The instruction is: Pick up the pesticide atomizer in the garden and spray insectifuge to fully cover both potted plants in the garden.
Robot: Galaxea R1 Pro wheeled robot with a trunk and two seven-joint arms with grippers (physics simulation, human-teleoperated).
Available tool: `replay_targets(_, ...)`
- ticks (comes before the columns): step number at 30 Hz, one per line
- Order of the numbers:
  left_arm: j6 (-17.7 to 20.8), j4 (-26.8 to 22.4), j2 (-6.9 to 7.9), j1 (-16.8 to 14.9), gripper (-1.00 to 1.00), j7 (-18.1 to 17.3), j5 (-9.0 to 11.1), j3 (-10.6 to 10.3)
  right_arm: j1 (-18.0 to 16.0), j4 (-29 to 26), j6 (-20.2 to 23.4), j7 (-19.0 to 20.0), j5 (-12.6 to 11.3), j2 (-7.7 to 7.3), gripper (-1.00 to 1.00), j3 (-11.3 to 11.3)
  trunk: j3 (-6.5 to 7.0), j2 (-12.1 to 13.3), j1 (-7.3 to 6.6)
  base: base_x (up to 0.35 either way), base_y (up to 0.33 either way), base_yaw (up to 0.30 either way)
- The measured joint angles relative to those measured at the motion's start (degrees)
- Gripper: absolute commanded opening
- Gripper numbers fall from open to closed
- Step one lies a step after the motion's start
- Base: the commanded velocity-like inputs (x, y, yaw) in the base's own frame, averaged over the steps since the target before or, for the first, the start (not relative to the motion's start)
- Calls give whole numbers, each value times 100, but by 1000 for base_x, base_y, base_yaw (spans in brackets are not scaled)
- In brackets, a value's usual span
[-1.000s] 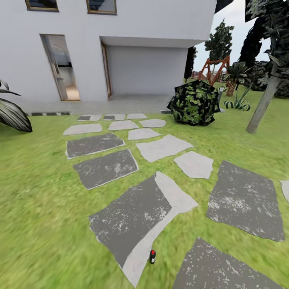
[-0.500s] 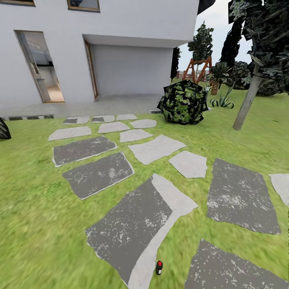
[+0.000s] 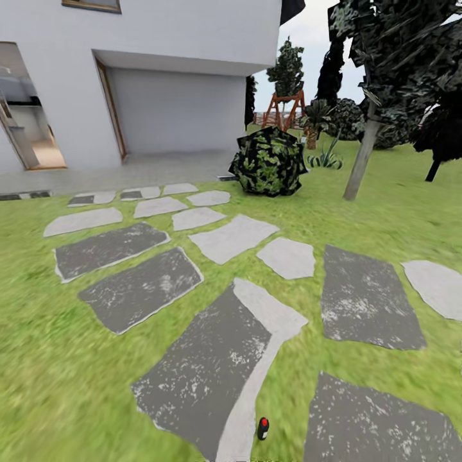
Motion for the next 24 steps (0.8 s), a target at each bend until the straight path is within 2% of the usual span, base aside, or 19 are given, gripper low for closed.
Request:
replay_targets(15,0,1,0,0,100,0,0,-9,0,-1,0,1,0,0,100,0,0,0,2,-223,214,-268)
replay_targets(24,0,2,0,0,100,0,0,-3,1,-3,0,-3,0,0,100,0,0,0,0,-92,84,-274)
